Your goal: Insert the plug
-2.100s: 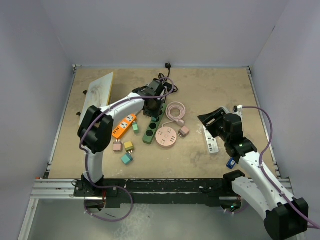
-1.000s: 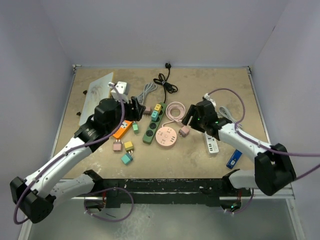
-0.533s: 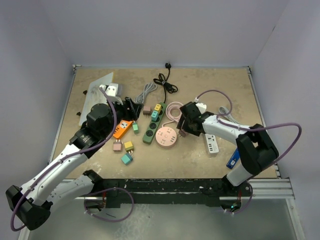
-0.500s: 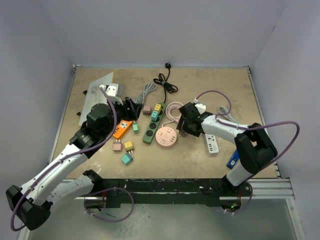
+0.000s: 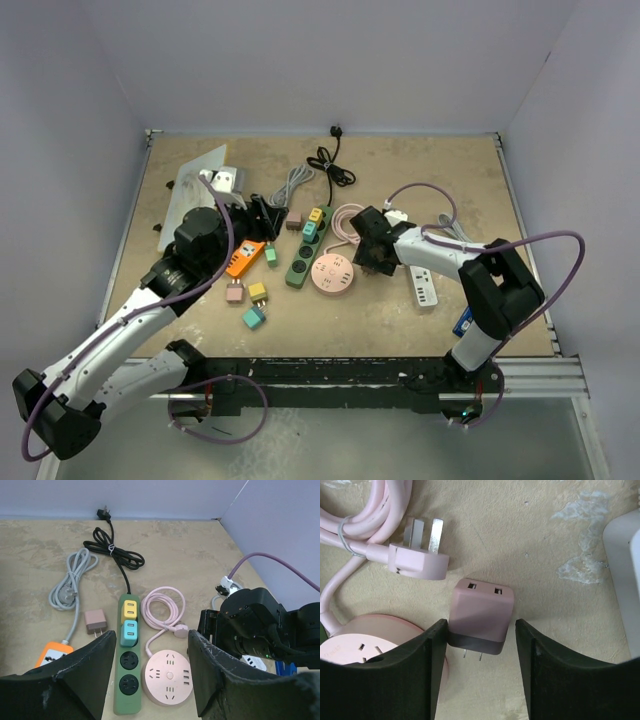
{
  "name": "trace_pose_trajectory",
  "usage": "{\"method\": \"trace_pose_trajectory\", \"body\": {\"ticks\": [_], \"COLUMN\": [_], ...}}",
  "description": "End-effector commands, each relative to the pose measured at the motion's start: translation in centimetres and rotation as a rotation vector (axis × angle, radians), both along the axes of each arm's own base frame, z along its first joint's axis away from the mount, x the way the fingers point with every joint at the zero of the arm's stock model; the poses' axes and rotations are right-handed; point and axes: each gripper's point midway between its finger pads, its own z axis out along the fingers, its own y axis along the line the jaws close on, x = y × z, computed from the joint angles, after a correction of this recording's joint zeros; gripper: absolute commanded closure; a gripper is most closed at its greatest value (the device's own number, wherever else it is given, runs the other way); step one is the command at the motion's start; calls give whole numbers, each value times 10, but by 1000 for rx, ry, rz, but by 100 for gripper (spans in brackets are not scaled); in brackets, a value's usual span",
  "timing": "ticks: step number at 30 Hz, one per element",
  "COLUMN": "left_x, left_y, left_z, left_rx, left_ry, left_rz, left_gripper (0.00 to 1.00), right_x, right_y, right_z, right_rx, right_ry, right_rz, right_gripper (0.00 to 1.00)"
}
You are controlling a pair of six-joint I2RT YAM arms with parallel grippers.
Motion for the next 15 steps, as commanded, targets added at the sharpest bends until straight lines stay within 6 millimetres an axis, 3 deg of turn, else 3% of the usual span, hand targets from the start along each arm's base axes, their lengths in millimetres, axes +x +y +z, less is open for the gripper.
{"method": "trace_pose_trajectory", "body": {"ticks": [1, 4, 9, 13, 15], "left_x": [4, 5, 8, 10, 11], "left_y": [-7, -9, -9, -11, -11], "left_z": [12, 10, 7, 8, 10], "left_rx": [-43, -48, -48, -60, -81], "left_ry": [-31, -23, -15, -2, 7], "left_rz": [-8, -11, -2, 4, 13], "left_gripper": [43, 43, 43, 39, 35], "right_x": [6, -2, 5, 18, 26], "right_y": [6, 12, 13, 12, 12], "right_z": [6, -6, -9, 8, 31], "right_rx": [25, 57, 40, 12, 16], "right_ry": [-33, -9, -35, -107, -189], "right_rz": [15, 58, 106, 139, 179], "right_gripper": [43, 48, 48, 58, 59]}}
